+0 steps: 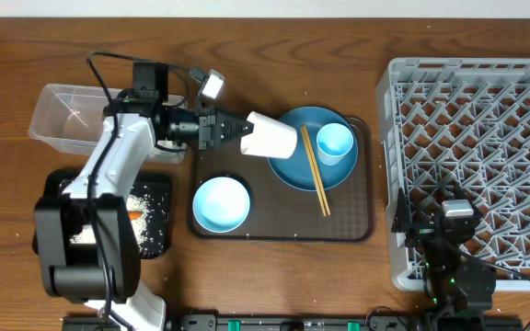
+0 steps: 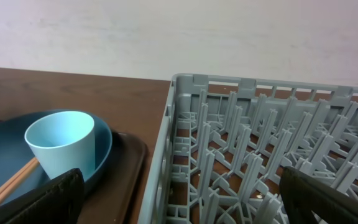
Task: Sort waste into correct bins and load items into the dishwasher rack
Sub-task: 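Reach the right gripper to the pink cup and grasp it from the left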
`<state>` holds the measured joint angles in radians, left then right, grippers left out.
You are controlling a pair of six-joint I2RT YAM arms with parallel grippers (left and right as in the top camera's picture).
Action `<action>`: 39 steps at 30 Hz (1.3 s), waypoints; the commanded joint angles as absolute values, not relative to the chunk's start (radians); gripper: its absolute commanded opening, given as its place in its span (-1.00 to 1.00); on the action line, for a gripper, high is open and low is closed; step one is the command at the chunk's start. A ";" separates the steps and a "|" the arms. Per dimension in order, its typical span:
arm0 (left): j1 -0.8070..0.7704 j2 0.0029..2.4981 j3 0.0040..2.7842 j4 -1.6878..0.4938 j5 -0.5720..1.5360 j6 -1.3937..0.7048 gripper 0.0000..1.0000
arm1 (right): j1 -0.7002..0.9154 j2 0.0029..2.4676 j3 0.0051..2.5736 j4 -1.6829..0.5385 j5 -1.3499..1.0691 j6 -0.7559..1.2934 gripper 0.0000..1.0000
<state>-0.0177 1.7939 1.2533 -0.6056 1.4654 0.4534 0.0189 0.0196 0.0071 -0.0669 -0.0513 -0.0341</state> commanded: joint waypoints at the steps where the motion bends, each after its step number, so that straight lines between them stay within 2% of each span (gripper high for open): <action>1: -0.019 1.796 1.251 -0.604 1.541 0.474 -0.88 | 0.020 0.020 0.006 -0.069 -0.068 0.019 0.98; 4: -0.019 1.796 1.251 -0.604 1.541 0.475 -0.88 | 0.020 0.020 0.006 -0.052 -0.084 0.134 0.98; 11: -0.030 1.796 1.251 -0.603 1.541 0.475 -0.88 | 0.020 0.020 0.062 -0.057 -0.285 0.302 0.99; 19: -0.037 1.796 1.251 -0.588 1.540 0.475 -0.88 | 0.020 0.118 0.314 -0.211 -0.385 0.320 0.98; 24: -0.037 1.796 1.251 -0.588 1.540 0.475 -0.88 | 0.020 0.358 0.523 -0.396 -0.533 0.264 0.99; 28: -0.037 1.796 1.251 -0.587 1.540 0.475 -0.87 | 0.020 0.644 0.696 -0.492 -0.801 0.265 0.99; 32: -0.037 1.796 1.251 -0.587 1.540 0.475 -0.88 | 0.020 0.875 0.800 -0.500 -0.969 0.265 0.99; 39: -0.037 1.796 1.251 -0.585 1.540 0.475 -0.88 | 0.021 1.150 0.834 -0.366 -0.994 0.382 0.98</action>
